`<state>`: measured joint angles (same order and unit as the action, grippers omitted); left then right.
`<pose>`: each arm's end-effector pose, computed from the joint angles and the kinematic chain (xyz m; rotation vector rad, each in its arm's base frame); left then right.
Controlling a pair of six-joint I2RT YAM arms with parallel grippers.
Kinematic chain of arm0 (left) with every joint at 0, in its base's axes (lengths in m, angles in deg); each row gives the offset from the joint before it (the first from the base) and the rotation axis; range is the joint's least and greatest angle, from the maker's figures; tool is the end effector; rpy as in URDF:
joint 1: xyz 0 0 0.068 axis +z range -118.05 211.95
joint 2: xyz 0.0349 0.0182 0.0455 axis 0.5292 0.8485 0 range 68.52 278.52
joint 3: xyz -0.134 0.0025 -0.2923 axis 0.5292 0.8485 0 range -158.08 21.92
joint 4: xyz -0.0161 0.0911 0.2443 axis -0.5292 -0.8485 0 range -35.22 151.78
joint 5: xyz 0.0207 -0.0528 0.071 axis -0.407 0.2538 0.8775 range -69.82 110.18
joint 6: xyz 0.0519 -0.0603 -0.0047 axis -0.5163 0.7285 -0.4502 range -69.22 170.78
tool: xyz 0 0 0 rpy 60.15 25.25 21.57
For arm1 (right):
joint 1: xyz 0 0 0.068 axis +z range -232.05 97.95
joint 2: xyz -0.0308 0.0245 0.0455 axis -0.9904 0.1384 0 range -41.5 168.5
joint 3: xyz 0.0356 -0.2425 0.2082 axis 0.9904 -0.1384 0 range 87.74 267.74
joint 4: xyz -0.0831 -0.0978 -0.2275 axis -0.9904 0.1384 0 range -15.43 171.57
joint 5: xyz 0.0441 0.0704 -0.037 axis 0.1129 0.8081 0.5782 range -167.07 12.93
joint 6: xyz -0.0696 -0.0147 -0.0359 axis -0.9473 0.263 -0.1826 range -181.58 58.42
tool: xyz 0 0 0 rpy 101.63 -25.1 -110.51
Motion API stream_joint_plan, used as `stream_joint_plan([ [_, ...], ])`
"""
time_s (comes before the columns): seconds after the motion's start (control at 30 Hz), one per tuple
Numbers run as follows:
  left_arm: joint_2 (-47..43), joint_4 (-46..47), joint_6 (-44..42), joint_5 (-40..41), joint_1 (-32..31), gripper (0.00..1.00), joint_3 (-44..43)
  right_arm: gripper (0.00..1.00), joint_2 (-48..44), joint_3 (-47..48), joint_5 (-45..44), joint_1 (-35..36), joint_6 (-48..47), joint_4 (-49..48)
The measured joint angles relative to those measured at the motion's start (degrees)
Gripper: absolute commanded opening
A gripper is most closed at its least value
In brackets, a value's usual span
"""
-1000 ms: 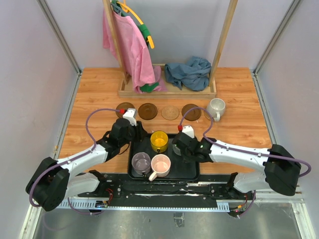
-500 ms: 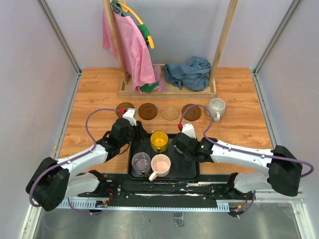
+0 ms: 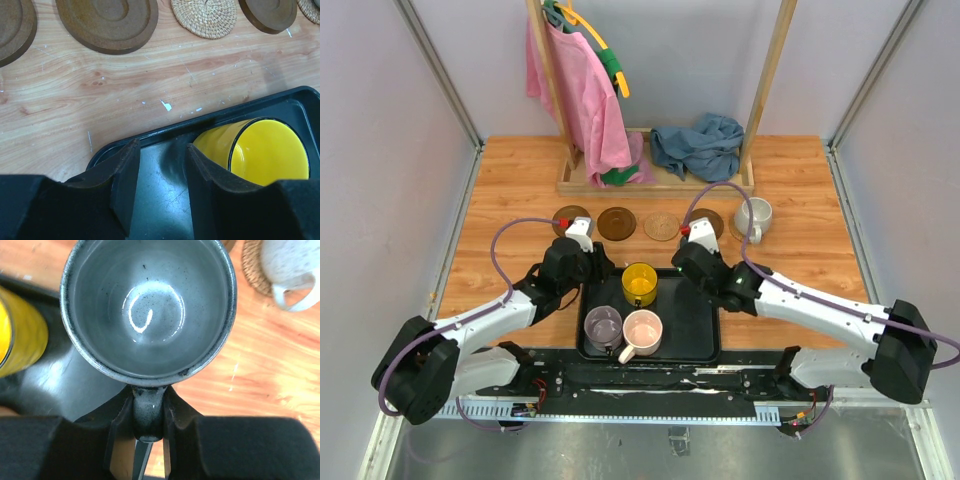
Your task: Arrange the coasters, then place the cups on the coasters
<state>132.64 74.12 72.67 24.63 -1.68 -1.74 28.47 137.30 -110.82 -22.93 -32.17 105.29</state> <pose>0.1974 -0.1249 0.2158 0.1663 2.0940 -0.5141 0.1585 0.1907 0.2774 -0.3460 2.2493 0.0656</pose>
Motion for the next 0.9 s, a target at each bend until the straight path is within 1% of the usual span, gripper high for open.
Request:
stream_joint_plan([
  [0.2,0.0,0.02,-0.02,0.09,0.0,0.46,0.0,0.01,1.27,0.11,1.4,-11.65,-6.69,-8.0],
  [0.4,0.04,0.02,-0.02,1.05,0.0,0.45,0.0,0.01,8.07,1.77,5.11,-20.13,-10.49,-14.56],
  [0.7,0.66,0.0,-0.02,1.51,0.0,0.45,-0.02,0.01,16.74,4.66,11.45,-25.86,-12.74,-20.85],
  [0.9,0.68,0.0,-0.02,1.68,0.0,0.45,-0.02,0.01,20.2,7.26,14.69,-28.59,-12.85,-22.05],
])
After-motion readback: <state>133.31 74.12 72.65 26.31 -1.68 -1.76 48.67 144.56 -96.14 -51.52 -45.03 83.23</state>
